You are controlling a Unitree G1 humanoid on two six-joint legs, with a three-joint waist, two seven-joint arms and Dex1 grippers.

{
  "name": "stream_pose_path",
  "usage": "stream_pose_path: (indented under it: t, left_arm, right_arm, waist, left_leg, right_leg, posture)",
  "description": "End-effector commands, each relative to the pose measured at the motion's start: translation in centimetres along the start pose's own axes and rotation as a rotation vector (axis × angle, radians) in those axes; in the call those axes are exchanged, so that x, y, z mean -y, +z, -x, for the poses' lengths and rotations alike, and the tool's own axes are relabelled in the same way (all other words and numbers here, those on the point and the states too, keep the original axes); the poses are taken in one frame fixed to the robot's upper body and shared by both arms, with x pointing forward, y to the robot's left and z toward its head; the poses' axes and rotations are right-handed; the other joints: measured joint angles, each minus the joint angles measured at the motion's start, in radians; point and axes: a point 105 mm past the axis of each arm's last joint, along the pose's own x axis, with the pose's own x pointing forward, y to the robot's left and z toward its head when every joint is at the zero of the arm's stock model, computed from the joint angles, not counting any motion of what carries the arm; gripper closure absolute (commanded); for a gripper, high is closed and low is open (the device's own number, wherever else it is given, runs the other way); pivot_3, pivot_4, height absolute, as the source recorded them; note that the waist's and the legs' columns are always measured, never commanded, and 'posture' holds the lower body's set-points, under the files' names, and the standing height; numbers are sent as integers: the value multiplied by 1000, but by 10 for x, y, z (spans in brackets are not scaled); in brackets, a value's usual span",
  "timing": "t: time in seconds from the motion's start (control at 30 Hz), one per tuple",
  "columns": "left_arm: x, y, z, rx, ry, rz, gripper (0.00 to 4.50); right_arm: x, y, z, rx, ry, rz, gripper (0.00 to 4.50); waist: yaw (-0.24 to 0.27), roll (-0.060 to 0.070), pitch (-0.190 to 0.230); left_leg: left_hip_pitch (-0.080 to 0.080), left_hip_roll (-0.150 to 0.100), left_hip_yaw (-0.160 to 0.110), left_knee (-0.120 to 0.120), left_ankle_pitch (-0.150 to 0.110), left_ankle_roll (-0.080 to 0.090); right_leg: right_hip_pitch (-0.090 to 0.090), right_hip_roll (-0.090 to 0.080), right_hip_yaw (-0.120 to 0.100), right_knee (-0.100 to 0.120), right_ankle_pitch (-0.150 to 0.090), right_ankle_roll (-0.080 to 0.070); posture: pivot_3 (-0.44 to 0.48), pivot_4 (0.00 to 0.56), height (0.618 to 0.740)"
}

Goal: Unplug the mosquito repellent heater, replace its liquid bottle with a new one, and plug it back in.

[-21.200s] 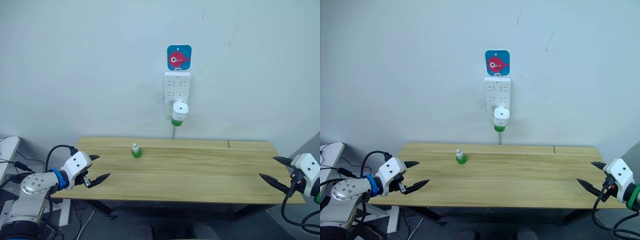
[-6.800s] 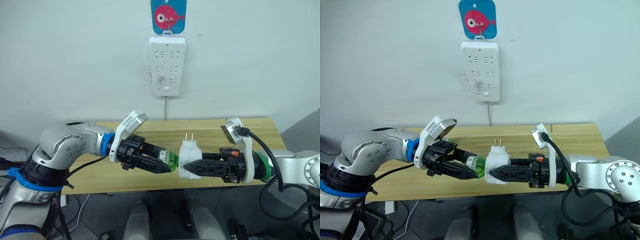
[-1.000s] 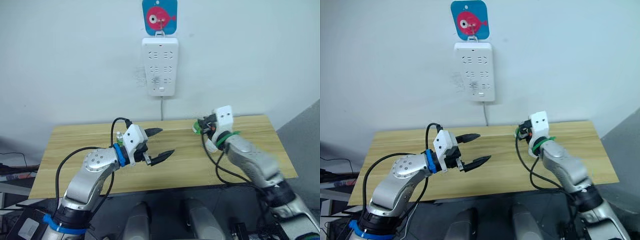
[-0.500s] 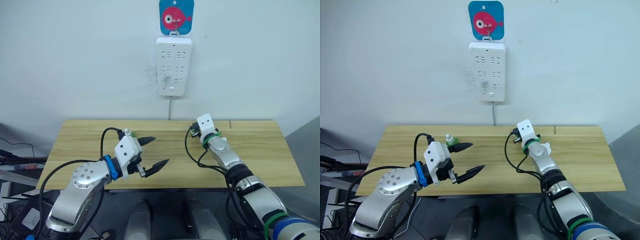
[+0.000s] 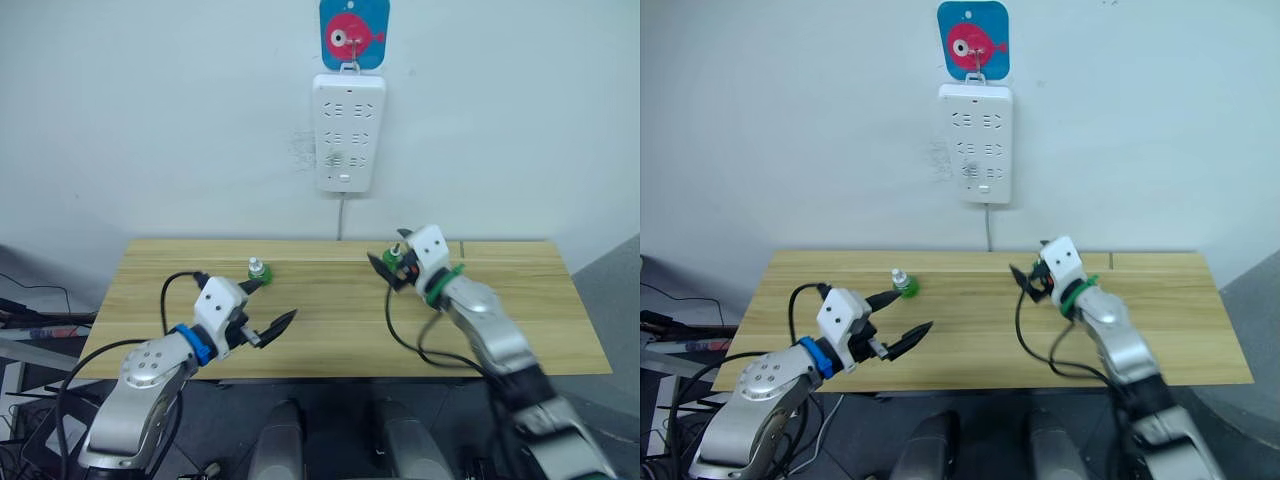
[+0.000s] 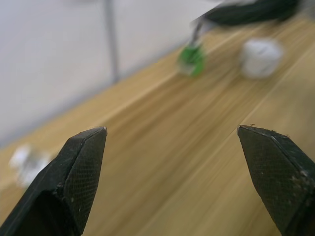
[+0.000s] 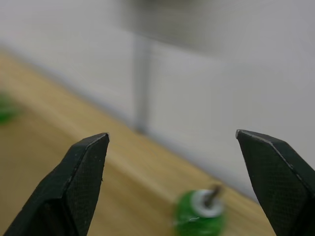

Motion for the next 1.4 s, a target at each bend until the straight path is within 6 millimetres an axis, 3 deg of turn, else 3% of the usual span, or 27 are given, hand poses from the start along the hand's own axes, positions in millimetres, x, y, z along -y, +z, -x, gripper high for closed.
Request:
stream_pose_path:
  t: [0.03,0.2,0.5,0.8,1.13,1.23,1.4]
  left_arm:
    - [-15,-10,8,-6,77,-48,0]
    - [-30,-34,9,-34,162,-3,0]
    - [-53,-46,-37,10,222,46,0]
    - [-63,-32,-70,75,266,71,0]
    - [-74,-16,-78,139,357,90,0]
    - [-75,-13,-82,152,363,75,545]
    - [-69,-11,-84,163,336,25,2141]
  right_arm:
    - [-33,32,22,14,221,41,82]
    - [-42,33,45,-97,287,85,82]
    - [-59,46,54,-157,344,23,82]
    - [-63,60,59,-204,328,-31,82]
    - [-62,58,62,-230,299,-48,82]
    - [-61,59,62,-226,285,-54,0]
    - [-57,56,64,-230,254,-68,0]
  waist:
    - [-1,0,0]
    - [-1,0,1]
    - [-1,1,51]
    - [-5,1,109]
    - [-8,2,126]
    - [-9,2,129]
    - [-8,2,130]
  left_leg:
    - [0,0,0,0,0,0]
    - [1,1,1,3,1,0]
    - [0,1,7,2,1,0]
    - [-2,1,6,0,1,0]
    - [-2,1,7,0,1,-1]
    - [-2,0,7,0,1,-1]
    - [-2,1,8,-4,1,-1]
  right_leg:
    - [0,0,0,0,0,0]
    - [1,0,0,0,0,-1]
    - [0,0,3,-1,0,1]
    - [-1,0,1,-4,0,2]
    - [-1,-2,1,-5,0,3]
    - [-1,-2,1,-5,0,4]
    - [-1,-3,2,-11,1,5]
  posture:
    - [74,242,740]
    - [73,269,740]
    - [18,395,740]
    - [-19,464,740]
    - [-30,457,740]
    - [-41,458,740]
    - [-39,441,740]
